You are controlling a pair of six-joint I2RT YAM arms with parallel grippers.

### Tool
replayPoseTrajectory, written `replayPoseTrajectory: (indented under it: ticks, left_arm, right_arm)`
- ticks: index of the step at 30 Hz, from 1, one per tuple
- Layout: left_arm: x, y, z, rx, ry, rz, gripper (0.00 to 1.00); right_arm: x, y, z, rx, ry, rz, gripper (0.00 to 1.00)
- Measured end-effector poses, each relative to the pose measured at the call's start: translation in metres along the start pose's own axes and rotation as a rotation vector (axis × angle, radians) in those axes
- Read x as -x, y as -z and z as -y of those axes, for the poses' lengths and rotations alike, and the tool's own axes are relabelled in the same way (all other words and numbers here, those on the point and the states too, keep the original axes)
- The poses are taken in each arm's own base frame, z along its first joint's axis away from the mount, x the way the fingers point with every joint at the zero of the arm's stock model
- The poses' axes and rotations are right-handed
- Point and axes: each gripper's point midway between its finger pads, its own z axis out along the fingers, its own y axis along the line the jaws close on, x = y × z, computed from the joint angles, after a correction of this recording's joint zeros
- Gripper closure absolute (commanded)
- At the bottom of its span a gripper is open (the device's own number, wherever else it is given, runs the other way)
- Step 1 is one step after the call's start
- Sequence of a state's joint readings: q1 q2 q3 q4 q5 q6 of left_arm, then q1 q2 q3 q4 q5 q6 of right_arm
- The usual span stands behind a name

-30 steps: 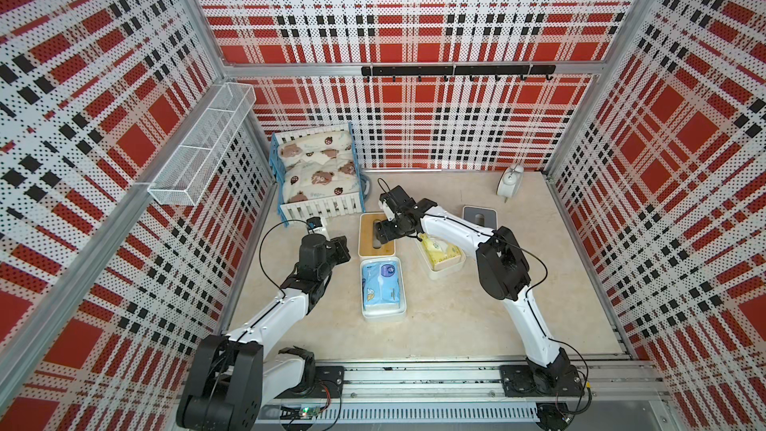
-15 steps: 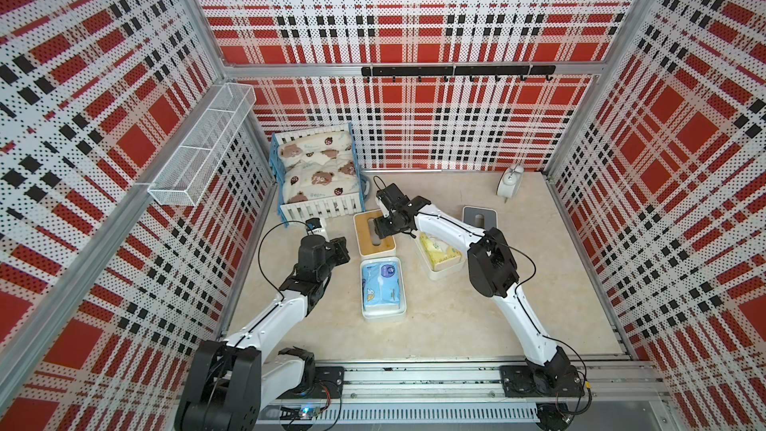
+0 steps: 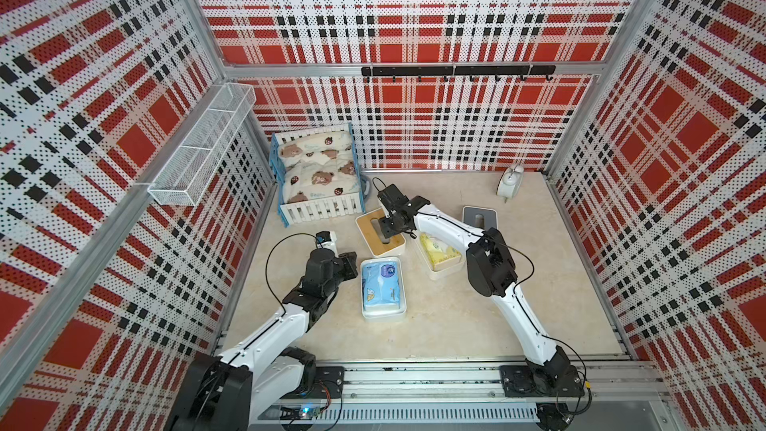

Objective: Put the tissue paper into the tissue box
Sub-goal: Pick up the box lid from the center of the board, then adjust the tissue box at the center of the board.

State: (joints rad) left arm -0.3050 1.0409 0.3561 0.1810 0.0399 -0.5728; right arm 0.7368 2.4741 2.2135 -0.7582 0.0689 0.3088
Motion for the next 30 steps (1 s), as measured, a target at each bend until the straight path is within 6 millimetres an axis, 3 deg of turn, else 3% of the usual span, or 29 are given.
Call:
replayPoseTrajectory:
  ticks: [9,12,16,22,26,30]
  left_arm:
    - [0.001,0.001,0.000,0.007,0.003,0.008,0.82]
    - [0.003,0.002,0.001,0.008,0.003,0.018,0.82]
    - [0.005,0.002,-0.003,0.017,0.008,0.025,0.82]
    - [0.009,0.003,-0.008,0.031,0.018,0.035,0.83]
    - [0.012,0.003,-0.012,0.041,0.025,0.043,0.83]
    - [0.020,0.004,-0.024,0.067,0.044,0.064,0.83]
  right_arm:
    - [0.009,0.004,0.011,-0.022,0.012,0.020,0.69]
    - [0.014,0.014,0.018,-0.026,0.005,0.038,0.69]
    - [0.026,0.043,0.021,-0.016,-0.005,0.081,0.69]
    - [0.041,0.105,0.017,0.027,-0.016,0.172,0.70]
    - [0.027,0.141,0.011,0.046,-0.021,0.196,0.70]
    - [0.002,0.158,-0.006,0.069,-0.012,0.186,0.69]
